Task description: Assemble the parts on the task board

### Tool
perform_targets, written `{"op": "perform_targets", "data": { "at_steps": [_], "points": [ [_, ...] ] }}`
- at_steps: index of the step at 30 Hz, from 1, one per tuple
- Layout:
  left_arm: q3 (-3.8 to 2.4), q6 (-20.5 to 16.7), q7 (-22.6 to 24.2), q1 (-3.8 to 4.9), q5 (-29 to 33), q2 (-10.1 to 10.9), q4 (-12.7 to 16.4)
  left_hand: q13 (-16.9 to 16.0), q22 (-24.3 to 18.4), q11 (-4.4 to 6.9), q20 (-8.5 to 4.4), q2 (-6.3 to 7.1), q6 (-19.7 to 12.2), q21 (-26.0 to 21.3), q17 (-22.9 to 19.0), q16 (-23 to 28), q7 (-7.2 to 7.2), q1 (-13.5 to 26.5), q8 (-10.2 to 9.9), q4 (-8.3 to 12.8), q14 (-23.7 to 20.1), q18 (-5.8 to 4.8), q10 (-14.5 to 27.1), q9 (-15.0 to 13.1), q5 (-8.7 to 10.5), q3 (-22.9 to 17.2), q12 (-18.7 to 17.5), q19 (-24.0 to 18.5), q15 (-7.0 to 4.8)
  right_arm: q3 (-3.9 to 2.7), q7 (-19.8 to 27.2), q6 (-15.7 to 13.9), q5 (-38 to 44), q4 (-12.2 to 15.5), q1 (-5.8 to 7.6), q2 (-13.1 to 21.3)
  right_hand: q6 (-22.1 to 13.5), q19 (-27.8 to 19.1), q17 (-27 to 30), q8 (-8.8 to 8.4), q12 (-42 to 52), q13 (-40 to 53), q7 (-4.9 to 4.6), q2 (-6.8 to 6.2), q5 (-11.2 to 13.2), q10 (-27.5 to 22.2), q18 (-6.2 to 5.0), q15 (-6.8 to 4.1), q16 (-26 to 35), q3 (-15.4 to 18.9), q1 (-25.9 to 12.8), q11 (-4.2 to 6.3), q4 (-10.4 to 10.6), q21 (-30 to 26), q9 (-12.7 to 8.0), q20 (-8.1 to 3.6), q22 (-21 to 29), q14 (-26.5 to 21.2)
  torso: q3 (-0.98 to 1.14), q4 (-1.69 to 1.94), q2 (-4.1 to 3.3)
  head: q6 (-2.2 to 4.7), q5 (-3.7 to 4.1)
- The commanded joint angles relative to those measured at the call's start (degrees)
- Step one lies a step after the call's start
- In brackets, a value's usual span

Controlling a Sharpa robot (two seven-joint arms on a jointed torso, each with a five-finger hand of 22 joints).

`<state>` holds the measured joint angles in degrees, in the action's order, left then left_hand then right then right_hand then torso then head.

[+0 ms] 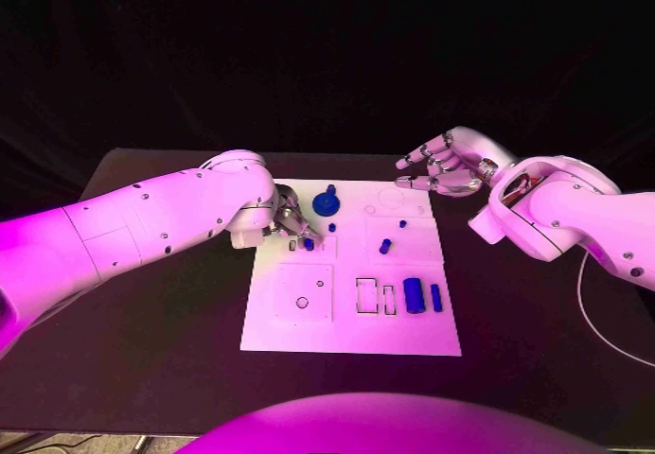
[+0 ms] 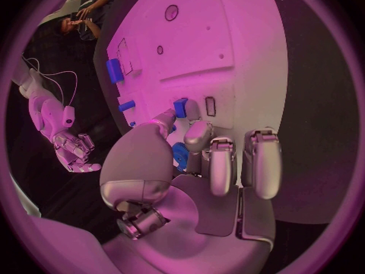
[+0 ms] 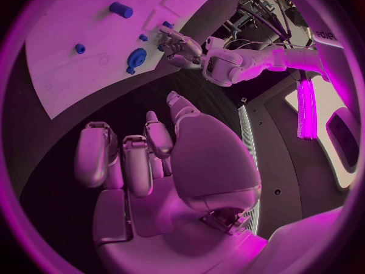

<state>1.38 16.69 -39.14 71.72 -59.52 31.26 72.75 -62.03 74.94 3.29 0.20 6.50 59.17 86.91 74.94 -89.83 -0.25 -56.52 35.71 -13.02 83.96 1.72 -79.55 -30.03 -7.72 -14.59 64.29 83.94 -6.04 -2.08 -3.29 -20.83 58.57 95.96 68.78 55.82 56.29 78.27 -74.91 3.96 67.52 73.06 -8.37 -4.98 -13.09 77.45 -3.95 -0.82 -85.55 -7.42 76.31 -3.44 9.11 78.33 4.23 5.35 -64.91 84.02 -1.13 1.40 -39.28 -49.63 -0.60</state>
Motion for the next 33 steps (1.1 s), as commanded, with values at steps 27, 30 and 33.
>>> {"op": "perform_targets", "data": {
  "at_steps": [27,30,33],
  "points": [
    [-1.71,-10.2,-1.3,0.77,6.9,5.0,3.4,1.5,10.8,-0.01,-0.51,-1.71,-0.8,-1.4,15.1,-0.2,-0.33,-0.8,0.4,-3.2,6.0,-0.45,0.7,1.0,4.89,12.6,-1.5,4.3,-0.48,0.16,1.3,0.3,0.2,-0.6,-0.10,-0.4,0.4,-0.2,-7.8,0.21,0.1,0.0,0.02,0.05,-0.3,0.3,-0.99,-0.17,0.1,0.2,-0.6,0.11,0.3,-0.4,0.1,-0.29,0.1,4.3,0.07,0.08,0.00,0.17,0.21],
    [-1.76,-9.5,-1.2,1.22,7.0,5.0,2.2,5.3,9.7,-0.67,-0.11,-2.25,-2.5,-2.5,15.1,-0.2,-1.04,-4.9,-0.1,-2.3,6.0,-0.14,3.2,1.4,4.05,13.0,-5.2,3.8,0.01,0.19,1.2,0.3,0.2,-0.6,-0.13,-0.4,0.4,-0.2,-7.8,0.21,0.1,0.0,0.02,0.05,-0.3,0.3,-0.99,-0.17,0.1,0.2,-0.6,0.11,0.3,-0.4,0.1,-0.29,0.1,4.3,0.05,0.14,-0.02,0.16,0.27],
    [-1.79,-8.0,-1.0,1.76,7.1,4.4,0.3,7.2,9.0,-1.18,0.29,-2.79,-3.8,-3.3,15.1,-0.2,-1.70,-6.8,-1.1,-2.3,6.0,0.06,4.5,2.1,3.38,13.5,-7.0,3.5,0.47,0.21,1.2,0.3,0.2,-0.7,-0.15,-0.5,0.5,-0.2,-7.8,0.21,0.1,0.0,0.02,0.06,-0.3,0.3,-0.99,-0.17,0.2,0.3,-0.6,0.12,0.3,-0.4,0.1,-0.30,0.1,4.3,0.05,0.04,-0.07,0.34,0.01]
  ]
}}
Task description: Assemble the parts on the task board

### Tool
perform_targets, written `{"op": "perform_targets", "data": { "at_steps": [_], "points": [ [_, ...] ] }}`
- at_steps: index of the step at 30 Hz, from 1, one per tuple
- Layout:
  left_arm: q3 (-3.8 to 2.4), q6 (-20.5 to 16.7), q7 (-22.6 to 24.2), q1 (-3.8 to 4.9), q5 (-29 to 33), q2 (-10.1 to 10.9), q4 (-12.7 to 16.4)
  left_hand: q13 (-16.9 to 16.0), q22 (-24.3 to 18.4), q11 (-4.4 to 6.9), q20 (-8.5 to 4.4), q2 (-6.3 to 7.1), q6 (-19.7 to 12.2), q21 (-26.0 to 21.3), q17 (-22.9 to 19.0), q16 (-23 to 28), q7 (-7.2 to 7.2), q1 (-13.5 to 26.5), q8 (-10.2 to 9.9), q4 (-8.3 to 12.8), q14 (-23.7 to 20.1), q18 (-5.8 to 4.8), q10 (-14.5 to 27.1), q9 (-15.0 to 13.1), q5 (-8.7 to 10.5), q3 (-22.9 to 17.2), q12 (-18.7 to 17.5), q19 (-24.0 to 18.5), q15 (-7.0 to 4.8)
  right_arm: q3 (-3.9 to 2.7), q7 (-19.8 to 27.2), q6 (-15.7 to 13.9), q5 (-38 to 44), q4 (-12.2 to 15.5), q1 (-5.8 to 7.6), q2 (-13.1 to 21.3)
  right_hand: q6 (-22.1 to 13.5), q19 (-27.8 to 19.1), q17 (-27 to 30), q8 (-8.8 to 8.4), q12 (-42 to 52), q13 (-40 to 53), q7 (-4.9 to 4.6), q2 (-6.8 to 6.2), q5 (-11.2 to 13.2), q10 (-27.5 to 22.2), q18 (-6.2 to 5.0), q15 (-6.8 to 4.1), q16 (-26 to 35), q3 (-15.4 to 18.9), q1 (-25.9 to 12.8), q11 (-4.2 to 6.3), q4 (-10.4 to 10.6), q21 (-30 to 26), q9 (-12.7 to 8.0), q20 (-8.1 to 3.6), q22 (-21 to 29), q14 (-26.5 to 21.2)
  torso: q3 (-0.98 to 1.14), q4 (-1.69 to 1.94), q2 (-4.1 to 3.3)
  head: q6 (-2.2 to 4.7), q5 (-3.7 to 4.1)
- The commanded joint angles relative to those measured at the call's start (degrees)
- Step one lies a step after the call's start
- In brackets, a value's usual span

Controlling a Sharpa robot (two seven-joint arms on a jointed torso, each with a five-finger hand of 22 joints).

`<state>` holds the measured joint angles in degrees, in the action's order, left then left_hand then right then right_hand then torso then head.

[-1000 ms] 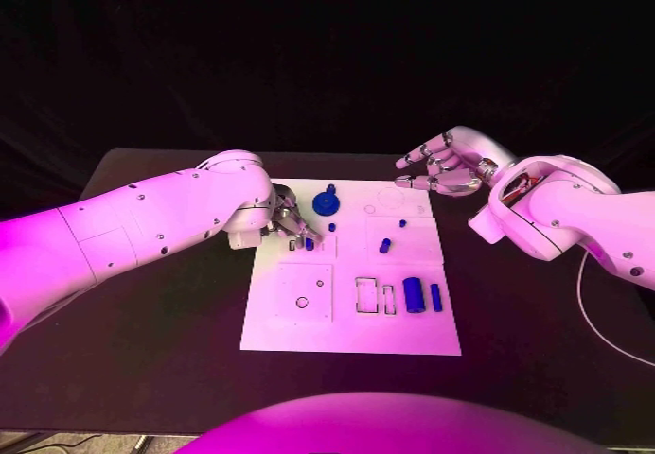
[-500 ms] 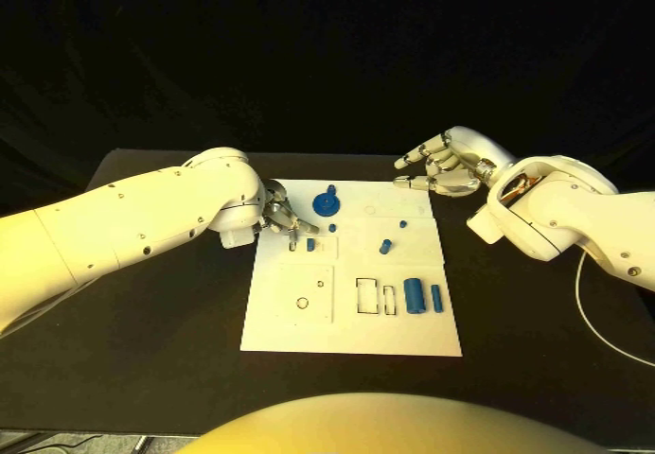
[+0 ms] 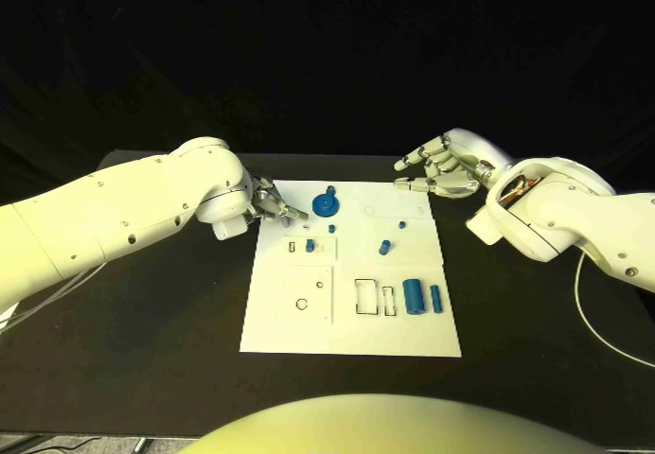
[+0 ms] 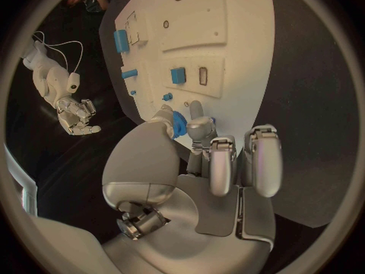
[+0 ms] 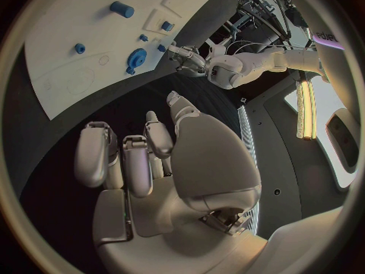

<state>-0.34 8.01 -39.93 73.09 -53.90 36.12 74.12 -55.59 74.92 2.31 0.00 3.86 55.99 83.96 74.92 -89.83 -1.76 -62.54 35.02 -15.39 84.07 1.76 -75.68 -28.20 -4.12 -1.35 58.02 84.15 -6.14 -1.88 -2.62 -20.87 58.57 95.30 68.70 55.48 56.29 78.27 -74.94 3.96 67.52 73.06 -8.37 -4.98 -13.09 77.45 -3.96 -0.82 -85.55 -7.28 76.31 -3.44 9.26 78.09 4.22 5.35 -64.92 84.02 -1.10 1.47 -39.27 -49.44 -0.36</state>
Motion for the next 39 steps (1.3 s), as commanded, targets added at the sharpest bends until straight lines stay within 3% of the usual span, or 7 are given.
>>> {"op": "perform_targets", "data": {
  "at_steps": [1,7,14,24,32,39],
  "points": [
    [-0.08,1.3,-0.1,0.60,1.4,-0.7,-1.9,1.2,8.8,-0.31,0.59,-0.32,-0.8,-0.7,15.1,-0.2,-0.30,-1.2,-0.6,0.0,5.9,0.10,0.8,0.5,-0.27,0.4,-1.0,3.2,0.67,0.02,0.6,0.4,0.2,0.0,-0.07,-0.1,0.5,-0.2,-7.7,0.21,0.1,0.0,0.03,0.07,-0.3,0.3,-0.99,-0.17,0.2,0.1,-0.7,0.12,0.2,-0.2,0.1,-0.30,0.1,4.3,0.02,-0.14,-0.09,0.25,-0.28],
    [-0.13,5.0,1.9,1.87,-1.7,-3.3,-7.5,1.8,8.2,-0.93,1.07,-0.75,-2.0,-1.4,15.1,-0.2,-1.04,-2.8,-2.0,-0.2,5.9,0.27,1.2,1.5,-0.34,1.2,-1.3,2.9,1.19,0.03,0.6,0.5,0.2,-0.1,-0.10,-0.3,0.5,-0.2,-7.8,0.21,0.1,0.0,0.03,0.07,-0.4,0.3,-0.99,-0.18,0.2,0.1,-0.6,0.12,0.2,-0.2,0.1,-0.30,0.1,4.3,-0.03,-0.53,-0.33,0.86,-0.74],
    [-0.19,9.6,2.1,2.61,-4.9,-4.9,-12.0,0.8,8.8,-0.72,1.18,-1.03,-0.8,-0.8,15.1,-0.2,-0.71,-3.0,-1.0,-0.8,5.9,0.13,0.5,1.0,-0.14,2.4,0.1,3.2,1.12,0.08,0.6,0.6,0.2,-0.2,-0.14,-0.3,0.5,-0.2,-7.8,0.21,0.1,0.0,0.03,0.07,-0.4,0.3,-0.99,-0.18,0.2,0.1,-0.6,0.12,0.2,-0.2,0.1,-0.30,0.1,4.3,0.19,-1.07,-0.80,1.37,-1.09],
    [-0.24,12.9,1.3,2.94,-5.8,-6.2,-14.4,0.1,9.8,-0.44,1.04,-1.57,-0.3,0.2,15.1,-0.2,-0.38,-2.6,-0.1,-1.1,5.9,-0.15,0.0,0.2,-0.01,3.6,1.1,3.6,0.90,0.10,0.6,0.7,0.2,-0.5,-0.15,-0.8,0.5,-0.2,-7.7,0.21,0.2,0.1,0.04,0.12,-0.4,0.3,-0.99,-0.18,0.2,0.2,-0.6,0.13,0.2,-0.2,0.1,-0.30,0.1,4.3,0.40,-1.02,-1.31,1.47,-1.57],
    [-0.23,13.5,1.8,2.96,-6.2,-7.3,-15.5,0.1,9.8,-0.41,1.00,-1.63,-0.4,0.2,15.1,-0.2,-0.34,-2.4,0.0,-1.2,5.9,-0.16,0.0,0.0,0.16,4.0,1.1,3.6,0.87,0.10,0.6,0.8,0.2,-0.6,-0.15,-1.0,0.5,-0.2,-7.7,0.21,0.2,0.1,0.04,0.12,-0.4,0.3,-0.99,-0.18,0.2,0.2,-0.6,0.13,0.2,-0.2,0.1,-0.30,0.1,4.3,0.34,-1.19,-1.31,1.35,-1.78],
    [-0.23,12.8,2.5,2.96,-6.1,-7.7,-15.5,0.2,9.8,-0.38,0.95,-1.89,-0.5,0.2,15.1,-0.2,-0.31,-2.1,0.2,-1.2,5.9,-0.15,0.0,-0.4,0.49,4.7,1.2,3.6,0.83,0.10,0.6,0.8,0.2,-0.7,-0.15,-1.2,0.5,-0.2,-7.7,0.21,0.2,0.1,0.04,0.12,-0.4,0.3,-0.99,-0.18,0.2,0.2,-0.6,0.13,0.2,-0.2,0.1,-0.30,0.1,4.3,0.38,-1.09,-1.26,1.24,-1.87]
  ]
}}
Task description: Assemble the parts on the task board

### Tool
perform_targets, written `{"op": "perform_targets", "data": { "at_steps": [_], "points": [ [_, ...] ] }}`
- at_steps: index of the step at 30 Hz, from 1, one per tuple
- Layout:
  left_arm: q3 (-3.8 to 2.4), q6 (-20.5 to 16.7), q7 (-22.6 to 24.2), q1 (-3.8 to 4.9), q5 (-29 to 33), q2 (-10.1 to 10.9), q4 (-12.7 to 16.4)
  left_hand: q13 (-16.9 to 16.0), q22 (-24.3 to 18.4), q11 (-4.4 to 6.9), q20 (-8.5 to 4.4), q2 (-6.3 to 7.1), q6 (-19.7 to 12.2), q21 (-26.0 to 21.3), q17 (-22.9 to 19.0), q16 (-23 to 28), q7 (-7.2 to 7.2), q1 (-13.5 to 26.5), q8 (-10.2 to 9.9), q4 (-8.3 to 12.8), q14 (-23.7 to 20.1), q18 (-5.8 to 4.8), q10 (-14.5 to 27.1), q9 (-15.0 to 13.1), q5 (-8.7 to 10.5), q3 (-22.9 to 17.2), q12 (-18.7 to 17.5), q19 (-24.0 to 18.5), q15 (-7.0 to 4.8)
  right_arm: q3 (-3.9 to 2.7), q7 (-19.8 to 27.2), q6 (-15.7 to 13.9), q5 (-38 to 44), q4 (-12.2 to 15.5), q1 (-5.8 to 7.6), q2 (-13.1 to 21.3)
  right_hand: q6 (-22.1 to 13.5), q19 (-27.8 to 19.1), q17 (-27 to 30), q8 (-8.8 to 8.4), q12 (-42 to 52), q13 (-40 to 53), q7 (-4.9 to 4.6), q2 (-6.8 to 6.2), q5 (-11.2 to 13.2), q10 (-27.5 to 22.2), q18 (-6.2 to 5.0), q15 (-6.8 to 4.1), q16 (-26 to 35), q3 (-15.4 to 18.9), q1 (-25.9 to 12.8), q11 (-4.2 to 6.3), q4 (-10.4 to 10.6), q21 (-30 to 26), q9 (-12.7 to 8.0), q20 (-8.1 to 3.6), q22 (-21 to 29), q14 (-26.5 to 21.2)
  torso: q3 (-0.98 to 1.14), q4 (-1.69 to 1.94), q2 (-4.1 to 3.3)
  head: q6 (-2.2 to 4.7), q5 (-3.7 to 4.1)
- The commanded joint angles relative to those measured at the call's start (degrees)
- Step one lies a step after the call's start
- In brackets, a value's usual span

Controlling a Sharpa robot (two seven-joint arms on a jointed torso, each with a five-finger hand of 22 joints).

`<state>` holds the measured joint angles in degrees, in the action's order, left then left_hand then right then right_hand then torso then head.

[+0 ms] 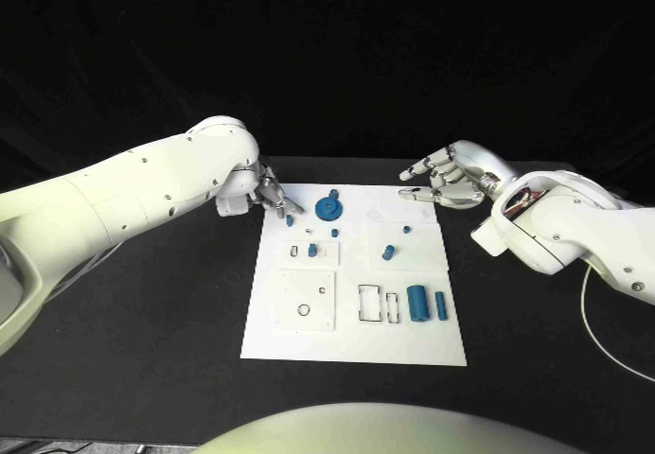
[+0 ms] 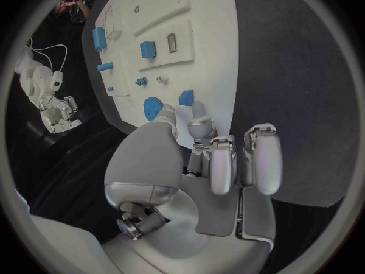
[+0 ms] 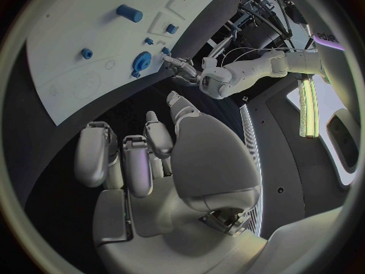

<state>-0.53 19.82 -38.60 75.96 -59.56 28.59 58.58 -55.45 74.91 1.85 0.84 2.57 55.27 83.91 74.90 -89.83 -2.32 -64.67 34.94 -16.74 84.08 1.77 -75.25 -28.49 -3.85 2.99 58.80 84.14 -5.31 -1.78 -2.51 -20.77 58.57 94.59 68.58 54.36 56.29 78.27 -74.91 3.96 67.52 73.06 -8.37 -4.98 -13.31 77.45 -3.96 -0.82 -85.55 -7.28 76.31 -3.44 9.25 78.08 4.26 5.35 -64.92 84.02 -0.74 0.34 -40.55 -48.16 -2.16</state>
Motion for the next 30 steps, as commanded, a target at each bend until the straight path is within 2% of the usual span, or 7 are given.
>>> {"op": "perform_targets", "data": {
  "at_steps": [1,15,30],
  "points": [
    [-0.04,1.0,1.1,0.09,-0.4,-0.2,0.0,0.0,9.8,0.08,0.11,-0.63,0.2,0.2,15.1,-0.2,0.26,0.1,0.3,0.1,5.9,-0.17,-0.4,-0.1,0.25,0.4,0.4,3.7,-0.01,0.00,0.5,0.8,0.2,-0.1,-0.04,-0.1,0.5,-0.2,-7.8,0.21,0.2,0.1,0.04,0.12,-0.2,0.3,-0.99,-0.18,0.2,0.2,-0.6,0.13,0.2,-0.1,0.1,-0.31,0.1,4.3,0.03,0.05,0.01,-0.02,-0.08],
    [-0.03,2.9,0.4,0.09,-0.4,-0.3,0.0,0.1,10.0,0.20,0.00,-1.57,0.0,0.3,15.1,-0.2,0.38,-2.0,0.6,0.8,5.9,-0.19,-0.5,-0.9,0.25,0.9,0.7,3.7,-0.11,0.00,0.5,0.9,0.2,-0.3,-0.11,-0.4,0.5,-0.2,-7.8,0.21,0.2,0.1,0.04,0.12,-0.2,0.3,-0.99,-0.18,0.2,0.2,-0.6,0.13,0.2,-0.1,0.1,-0.31,0.1,4.3,0.05,0.11,-0.01,-0.02,-0.20],
    [-0.01,3.9,0.3,0.08,0.1,-0.5,-0.1,0.1,10.1,0.28,-0.05,-2.43,0.0,0.4,15.1,-0.2,0.47,-3.8,0.9,1.4,5.9,-0.21,-0.5,-1.5,0.20,0.9,0.9,3.7,-0.17,0.00,0.5,0.9,0.2,-0.3,-0.19,-0.4,0.5,-0.2,-7.8,0.22,0.2,0.1,0.06,0.20,-0.3,0.3,-0.98,-0.20,0.2,0.2,-0.6,0.15,0.3,-0.2,0.1,-0.32,0.1,4.3,0.01,-0.01,-0.03,-0.15,-0.35]
  ]
}}
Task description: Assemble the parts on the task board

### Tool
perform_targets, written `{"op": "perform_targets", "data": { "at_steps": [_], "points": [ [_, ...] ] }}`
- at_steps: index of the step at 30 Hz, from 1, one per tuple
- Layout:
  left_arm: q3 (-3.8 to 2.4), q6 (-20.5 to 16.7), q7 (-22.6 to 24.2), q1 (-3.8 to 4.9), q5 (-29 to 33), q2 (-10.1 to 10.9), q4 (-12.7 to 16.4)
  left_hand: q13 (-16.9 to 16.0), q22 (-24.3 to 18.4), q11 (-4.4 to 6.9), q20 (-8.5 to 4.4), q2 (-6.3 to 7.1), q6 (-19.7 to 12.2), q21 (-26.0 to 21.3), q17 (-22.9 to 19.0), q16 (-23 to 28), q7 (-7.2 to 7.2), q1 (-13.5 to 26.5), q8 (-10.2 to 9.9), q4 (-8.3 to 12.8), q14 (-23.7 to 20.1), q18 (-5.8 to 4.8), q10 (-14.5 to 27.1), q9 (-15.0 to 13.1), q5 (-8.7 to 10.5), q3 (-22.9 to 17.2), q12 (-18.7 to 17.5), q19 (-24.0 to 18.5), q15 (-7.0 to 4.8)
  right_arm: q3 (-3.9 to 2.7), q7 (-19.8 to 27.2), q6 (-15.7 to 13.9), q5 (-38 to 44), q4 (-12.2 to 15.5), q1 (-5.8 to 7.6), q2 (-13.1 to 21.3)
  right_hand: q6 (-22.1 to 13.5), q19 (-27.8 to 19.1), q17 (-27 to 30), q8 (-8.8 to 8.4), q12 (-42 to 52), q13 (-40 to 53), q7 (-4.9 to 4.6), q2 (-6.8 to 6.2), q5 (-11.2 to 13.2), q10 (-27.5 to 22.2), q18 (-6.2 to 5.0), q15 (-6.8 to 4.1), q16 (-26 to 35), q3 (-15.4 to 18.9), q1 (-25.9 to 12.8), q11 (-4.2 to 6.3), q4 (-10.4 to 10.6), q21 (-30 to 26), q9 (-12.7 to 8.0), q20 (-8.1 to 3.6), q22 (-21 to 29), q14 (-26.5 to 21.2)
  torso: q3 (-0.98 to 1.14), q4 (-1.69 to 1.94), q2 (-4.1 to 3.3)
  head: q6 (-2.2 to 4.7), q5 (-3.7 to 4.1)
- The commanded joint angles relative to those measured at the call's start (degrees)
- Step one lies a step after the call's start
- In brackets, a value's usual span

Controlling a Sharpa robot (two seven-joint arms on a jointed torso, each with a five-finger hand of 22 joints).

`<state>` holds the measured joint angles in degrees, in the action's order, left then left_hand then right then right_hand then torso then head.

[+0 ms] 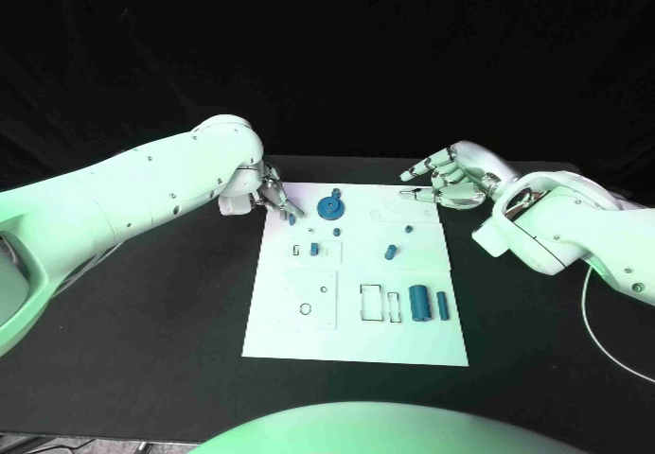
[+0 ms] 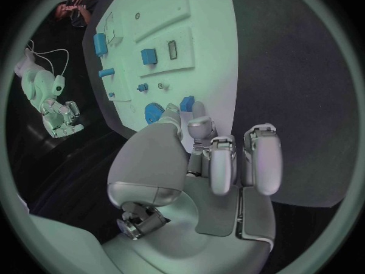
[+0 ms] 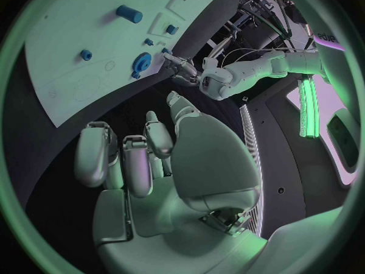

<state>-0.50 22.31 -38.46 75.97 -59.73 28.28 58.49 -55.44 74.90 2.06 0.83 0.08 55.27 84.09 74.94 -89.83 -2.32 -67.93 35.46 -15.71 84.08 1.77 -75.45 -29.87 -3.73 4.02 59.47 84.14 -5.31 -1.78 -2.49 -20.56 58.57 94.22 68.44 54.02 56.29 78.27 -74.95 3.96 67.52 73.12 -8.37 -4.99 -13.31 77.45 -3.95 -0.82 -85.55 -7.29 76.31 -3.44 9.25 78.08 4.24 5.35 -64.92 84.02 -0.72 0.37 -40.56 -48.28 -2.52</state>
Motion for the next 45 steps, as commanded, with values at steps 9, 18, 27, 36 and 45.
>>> {"op": "perform_targets", "data": {
  "at_steps": [9,18,27,36,45],
  "points": [
    [-0.02,1.0,0.5,0.07,0.6,-0.4,-0.1,0.2,10.0,0.14,-0.10,-1.10,0.0,0.1,15.1,-0.2,0.52,-1.9,0.5,0.9,5.9,-0.19,-0.4,-0.6,0.03,-0.4,0.3,3.7,-0.22,0.00,0.5,0.7,0.2,0.0,-0.05,-0.1,0.5,-0.2,-7.8,0.22,0.2,0.1,0.05,0.20,-0.3,0.3,-0.99,-0.20,0.2,0.2,-0.6,0.15,0.3,-0.2,0.1,-0.32,0.1,4.3,0.01,-0.01,-0.01,-0.17,0.04],
    [0.02,0.6,0.8,0.05,1.0,-0.7,-0.6,0.5,9.9,0.35,-0.20,-3.24,-0.4,-0.2,15.1,-0.2,0.79,-5.4,0.3,2.7,5.9,-0.13,-0.2,-0.9,-0.18,-2.2,0.1,3.6,-0.37,0.00,0.6,0.8,0.2,0.1,-0.05,-0.2,0.5,-0.2,-7.8,0.22,0.2,0.1,0.05,0.20,-0.3,0.3,-0.99,-0.20,0.2,0.2,-0.6,0.15,0.3,-0.2,0.1,-0.32,0.1,4.3,-0.02,-0.02,-0.03,-0.30,0.06],
    [0.09,0.4,1.0,0.04,1.2,-0.7,-0.6,2.0,9.4,0.12,-0.40,-4.20,-2.3,-0.9,15.1,-0.2,0.31,-14.2,-1.7,9.4,5.9,0.03,0.8,-0.7,-2.32,-15.1,-1.5,3.4,-0.27,0.00,0.6,0.8,0.2,0.1,-0.05,-0.1,0.5,-0.1,-7.7,0.22,0.3,0.1,0.06,0.26,-0.4,0.4,-0.99,-0.21,0.2,0.2,-0.5,0.16,0.3,-0.2,0.1,-0.33,0.1,4.3,0.01,-0.07,0.05,-0.57,0.15],
    [0.12,0.4,1.9,0.04,3.4,0.6,1.2,3.2,9.2,-0.07,-0.12,3.71,-2.0,-1.5,15.1,-0.2,-0.11,-8.1,-1.8,11.4,5.9,0.16,0.4,-2.2,-3.42,-32.8,-1.9,3.3,0.47,0.00,0.6,0.9,0.2,0.1,-0.06,-0.1,0.6,-0.2,-7.7,0.22,0.3,0.1,0.07,0.27,-0.4,0.4,-1.00,-0.21,0.2,0.2,-0.5,0.16,0.3,-0.2,0.1,-0.33,0.1,4.3,-0.01,0.07,0.09,-0.67,0.29],
    [0.10,-4.9,2.5,0.06,5.5,5.3,9.0,3.0,9.3,-0.13,-0.01,5.19,-1.8,-1.6,15.1,-0.2,0.00,-5.8,-1.3,12.6,5.9,0.13,-0.3,-3.1,-3.32,-37.1,-1.3,3.4,0.07,0.00,0.6,0.8,0.2,0.1,-0.17,-0.1,0.6,-0.2,-7.7,0.22,0.3,0.1,0.07,0.27,-0.4,0.4,-1.00,-0.21,0.2,0.2,-0.5,0.16,0.3,-0.2,0.1,-0.33,0.1,4.3,0.04,0.21,0.31,-0.68,0.33]
  ]
}}
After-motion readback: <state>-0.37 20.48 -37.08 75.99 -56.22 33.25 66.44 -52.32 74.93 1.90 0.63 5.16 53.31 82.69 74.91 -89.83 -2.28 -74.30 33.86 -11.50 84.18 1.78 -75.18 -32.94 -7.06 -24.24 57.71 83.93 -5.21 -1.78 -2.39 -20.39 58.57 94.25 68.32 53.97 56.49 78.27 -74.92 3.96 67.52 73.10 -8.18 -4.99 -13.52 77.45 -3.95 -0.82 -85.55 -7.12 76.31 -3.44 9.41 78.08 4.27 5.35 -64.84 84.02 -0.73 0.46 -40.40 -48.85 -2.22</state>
